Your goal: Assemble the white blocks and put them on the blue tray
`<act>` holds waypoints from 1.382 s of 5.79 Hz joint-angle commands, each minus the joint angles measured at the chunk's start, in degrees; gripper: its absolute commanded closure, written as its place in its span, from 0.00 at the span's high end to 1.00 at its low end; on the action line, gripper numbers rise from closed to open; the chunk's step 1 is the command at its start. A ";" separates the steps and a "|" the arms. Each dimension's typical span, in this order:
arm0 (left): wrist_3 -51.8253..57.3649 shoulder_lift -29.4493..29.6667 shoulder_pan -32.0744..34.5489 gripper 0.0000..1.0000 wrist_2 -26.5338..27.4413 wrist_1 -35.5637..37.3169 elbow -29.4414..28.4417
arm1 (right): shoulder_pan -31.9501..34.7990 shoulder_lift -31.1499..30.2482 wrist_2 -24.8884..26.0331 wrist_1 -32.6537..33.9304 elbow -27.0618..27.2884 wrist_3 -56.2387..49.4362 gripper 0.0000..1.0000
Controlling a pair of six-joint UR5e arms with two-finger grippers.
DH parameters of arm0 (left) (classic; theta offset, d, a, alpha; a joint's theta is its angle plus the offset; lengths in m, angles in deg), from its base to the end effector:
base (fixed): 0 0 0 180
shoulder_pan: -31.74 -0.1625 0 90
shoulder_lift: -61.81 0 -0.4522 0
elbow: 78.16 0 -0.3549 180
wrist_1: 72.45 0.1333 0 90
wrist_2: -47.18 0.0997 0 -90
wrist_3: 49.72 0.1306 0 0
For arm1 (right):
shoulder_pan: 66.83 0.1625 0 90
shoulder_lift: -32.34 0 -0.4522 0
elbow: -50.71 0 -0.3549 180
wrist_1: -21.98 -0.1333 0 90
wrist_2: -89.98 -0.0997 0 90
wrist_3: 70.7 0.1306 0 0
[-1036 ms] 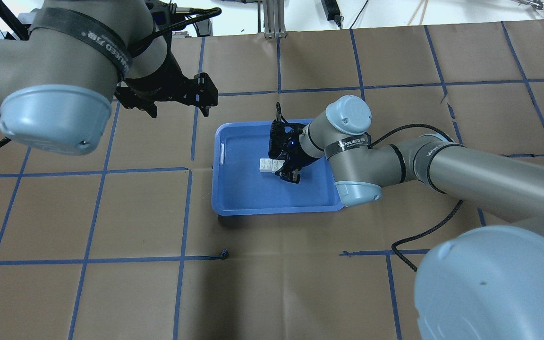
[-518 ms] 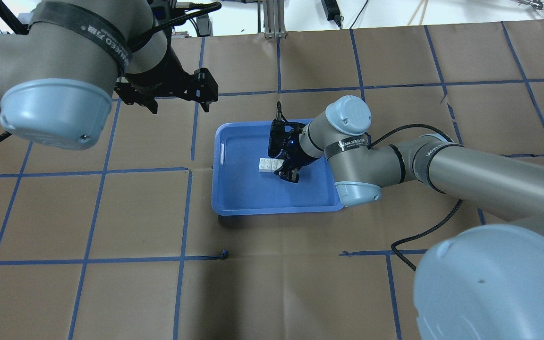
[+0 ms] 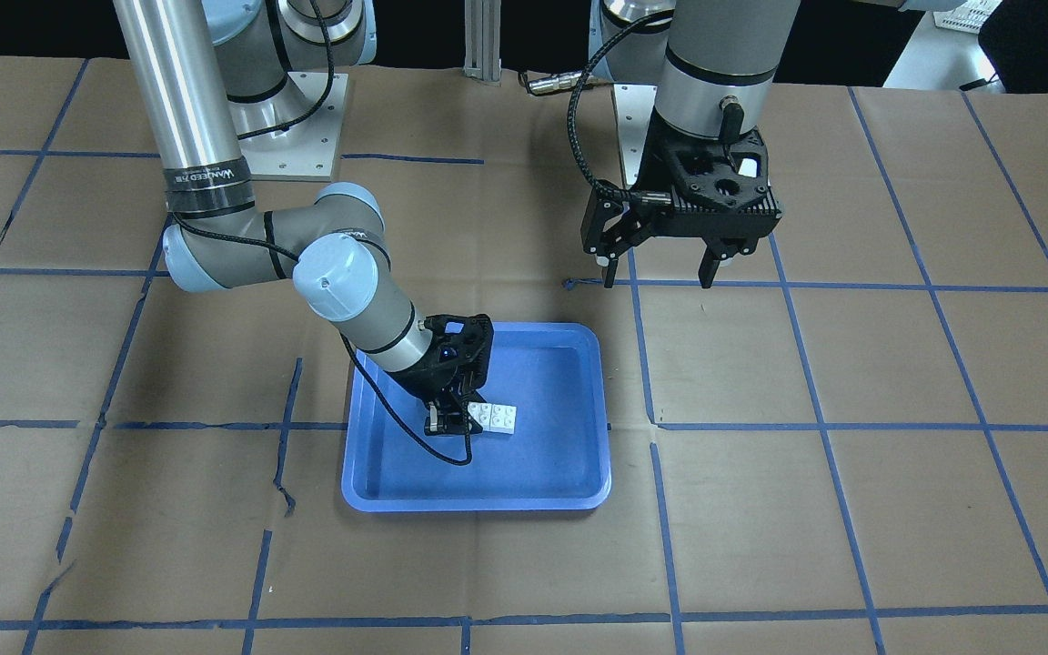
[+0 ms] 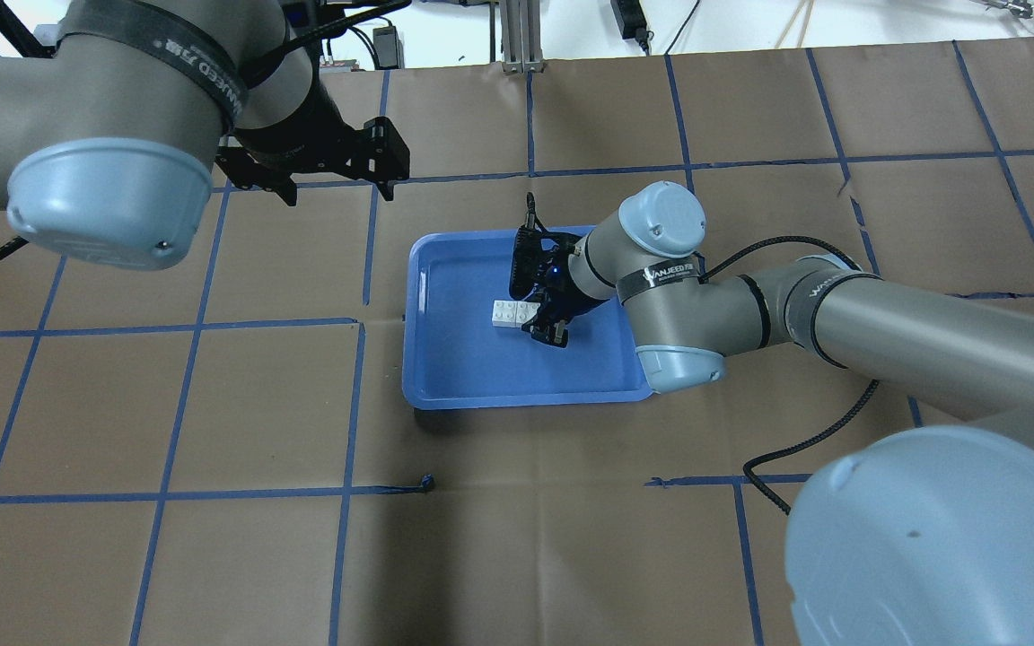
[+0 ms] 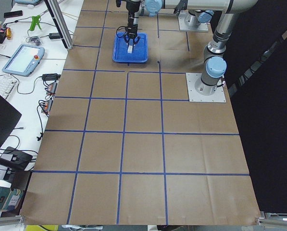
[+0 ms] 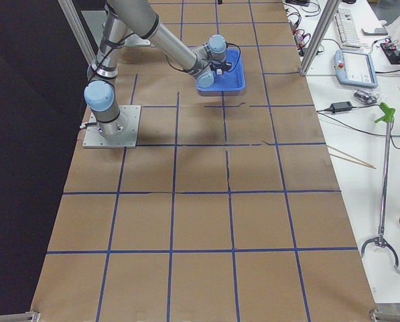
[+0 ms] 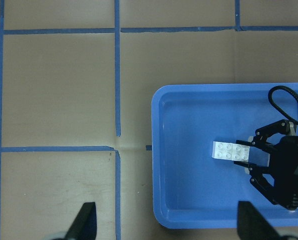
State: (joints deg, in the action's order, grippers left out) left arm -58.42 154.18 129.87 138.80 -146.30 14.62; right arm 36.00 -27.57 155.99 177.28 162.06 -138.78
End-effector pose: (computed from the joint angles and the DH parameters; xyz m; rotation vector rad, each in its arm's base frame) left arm -0.1983 -0.4716 0.4733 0.0198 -3.1265 0.3043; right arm 0.3091 -0.5176 0.1843 -1.8881 2.1018 -0.5824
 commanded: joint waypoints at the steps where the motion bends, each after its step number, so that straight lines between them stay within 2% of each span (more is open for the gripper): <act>1: 0.01 0.01 -0.39 0.99 -0.12 0.11 -0.06 | 0.00 0.06 0.00 -0.09 0.10 0.06 0.25; 3: 0.01 0.01 -1.08 0.99 -0.12 0.11 -0.06 | 0.00 0.06 0.00 -0.09 0.01 0.06 0.44; 6: 0.01 -0.08 -1.53 0.99 -0.21 0.02 -0.75 | 0.00 0.06 -0.09 -0.09 0.01 0.06 0.47; 7: 0.01 -0.17 -1.53 0.99 -0.21 0.02 -1.02 | 0.00 0.06 -0.09 0.00 0.01 0.06 0.60; 8: 0.09 -0.34 -1.62 0.99 -0.21 0.02 -1.02 | 0.00 -0.02 -0.09 0.00 -0.08 0.06 0.82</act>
State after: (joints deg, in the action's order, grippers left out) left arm -58.39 153.97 128.31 138.59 -146.28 13.70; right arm 36.00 -27.53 155.90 177.26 162.04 -138.72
